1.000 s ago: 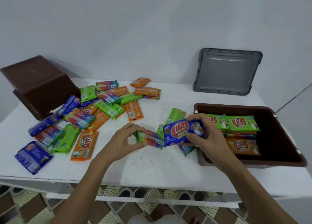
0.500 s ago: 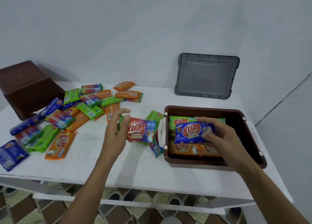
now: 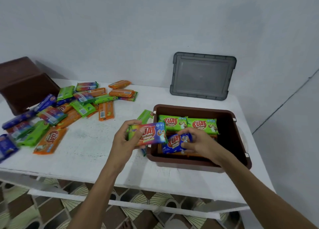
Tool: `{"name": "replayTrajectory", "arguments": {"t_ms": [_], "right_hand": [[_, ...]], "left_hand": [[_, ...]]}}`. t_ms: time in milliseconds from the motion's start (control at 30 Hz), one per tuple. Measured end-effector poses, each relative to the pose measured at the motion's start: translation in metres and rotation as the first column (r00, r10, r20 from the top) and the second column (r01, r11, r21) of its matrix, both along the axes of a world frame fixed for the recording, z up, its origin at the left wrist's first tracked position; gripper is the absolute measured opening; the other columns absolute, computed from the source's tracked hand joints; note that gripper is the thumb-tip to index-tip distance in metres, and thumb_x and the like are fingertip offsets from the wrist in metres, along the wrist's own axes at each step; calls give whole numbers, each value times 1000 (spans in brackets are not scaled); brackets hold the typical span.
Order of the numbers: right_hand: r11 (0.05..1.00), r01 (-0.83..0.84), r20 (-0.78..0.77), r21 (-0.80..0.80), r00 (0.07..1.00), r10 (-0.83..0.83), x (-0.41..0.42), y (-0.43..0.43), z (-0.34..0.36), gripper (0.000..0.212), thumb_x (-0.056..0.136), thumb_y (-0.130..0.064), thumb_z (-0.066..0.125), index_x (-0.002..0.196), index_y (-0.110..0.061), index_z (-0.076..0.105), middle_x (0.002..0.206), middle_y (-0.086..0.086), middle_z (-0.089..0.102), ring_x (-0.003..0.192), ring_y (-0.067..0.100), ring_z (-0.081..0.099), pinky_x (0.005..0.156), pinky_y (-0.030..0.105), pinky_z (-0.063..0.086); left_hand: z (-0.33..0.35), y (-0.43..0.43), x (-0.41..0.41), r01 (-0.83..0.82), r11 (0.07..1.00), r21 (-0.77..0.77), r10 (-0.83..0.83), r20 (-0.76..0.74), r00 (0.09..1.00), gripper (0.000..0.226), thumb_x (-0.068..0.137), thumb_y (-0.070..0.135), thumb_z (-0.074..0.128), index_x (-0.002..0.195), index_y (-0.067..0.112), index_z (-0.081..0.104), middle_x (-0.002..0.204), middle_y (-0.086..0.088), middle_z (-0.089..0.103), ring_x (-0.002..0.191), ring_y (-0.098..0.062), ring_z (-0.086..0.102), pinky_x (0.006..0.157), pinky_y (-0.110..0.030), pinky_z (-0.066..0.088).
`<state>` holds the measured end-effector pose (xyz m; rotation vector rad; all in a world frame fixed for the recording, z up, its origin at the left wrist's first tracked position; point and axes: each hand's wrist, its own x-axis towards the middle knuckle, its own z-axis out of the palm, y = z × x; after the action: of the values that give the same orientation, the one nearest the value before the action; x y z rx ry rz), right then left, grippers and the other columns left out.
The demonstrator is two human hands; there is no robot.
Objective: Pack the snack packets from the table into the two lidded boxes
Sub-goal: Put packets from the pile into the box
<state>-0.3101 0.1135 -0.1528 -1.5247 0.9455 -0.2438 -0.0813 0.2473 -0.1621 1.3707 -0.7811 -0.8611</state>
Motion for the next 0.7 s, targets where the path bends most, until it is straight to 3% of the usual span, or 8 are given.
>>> {"name": "replayTrajectory", "arguments": {"t_ms": [100, 167, 333, 400, 433, 500, 567, 700], "right_hand": [[963, -128, -252, -237, 965, 67, 16, -3, -6, 26, 91, -13, 68, 110, -26, 56, 127, 6, 58, 97, 18, 68, 70, 35, 62], [860, -287, -458, -422, 886, 71, 23, -4, -9, 27, 90, -23, 70, 109, -30, 53, 129, 5, 59, 96, 16, 63, 65, 24, 55], [735, -412, -604, -538, 797, 4, 21, -3, -3, 34, 92, -38, 64, 123, -27, 57, 127, 4, 64, 106, 21, 62, 71, 26, 48], [713, -295, -495, -637, 865, -85, 19, 0, 6, 35, 95, -40, 57, 127, -25, 57, 109, 2, 70, 94, 17, 67, 66, 27, 53], [758, -163, -357, -631, 929, -97, 19, 3, 12, 35, 96, -40, 55, 128, -26, 56, 101, 0, 71, 87, 13, 69, 63, 28, 56], [925, 70, 9, -372, 997, -72, 21, 12, 26, 34, 94, -40, 58, 127, -35, 52, 99, -3, 73, 85, 14, 72, 62, 30, 61], [991, 105, 236, -77, 968, -85, 20, 19, 35, 35, 91, -33, 64, 124, -41, 55, 106, -6, 72, 100, 13, 71, 66, 32, 61], [984, 176, 296, -33, 942, -159, -1, 23, 39, 28, 87, -22, 68, 115, -26, 66, 122, 4, 65, 114, 21, 65, 74, 38, 60]], "left_hand": [[0, 2, 1, -9, 1000, 18, 10, -39, 999, 29, 82, 35, 70, 110, 32, 62, 113, 0, 67, 107, -22, 67, 60, -29, 58], [1, 3, 4, -8, 1000, 21, 9, -59, 998, 30, 81, 34, 72, 109, 32, 62, 113, -1, 67, 108, -21, 67, 61, -29, 58], [10, 2, 12, 64, 998, 18, -63, -61, 996, 38, 79, 27, 75, 114, 28, 60, 117, -6, 66, 107, -26, 67, 69, -34, 60], [14, -1, 13, 110, 994, 16, -109, -58, 992, 40, 78, 26, 76, 114, 28, 60, 117, -7, 66, 108, -26, 67, 72, -36, 60], [16, -3, 12, 133, 991, 12, -132, -64, 989, 40, 77, 26, 76, 114, 30, 60, 116, -5, 67, 108, -24, 67, 72, -36, 60], [20, -9, 7, 180, 984, 8, -178, -76, 981, 38, 77, 27, 76, 111, 36, 61, 114, 1, 68, 109, -20, 66, 69, -34, 60], [24, -16, -1, 245, 970, 1, -244, -59, 968, 40, 79, 28, 74, 115, 40, 60, 114, 7, 67, 110, -16, 65, 69, -32, 59], [29, -29, -13, 403, 915, 34, -404, 86, 911, 49, 86, 36, 66, 130, 46, 50, 110, 15, 68, 107, -2, 64, 70, -23, 57]]}}
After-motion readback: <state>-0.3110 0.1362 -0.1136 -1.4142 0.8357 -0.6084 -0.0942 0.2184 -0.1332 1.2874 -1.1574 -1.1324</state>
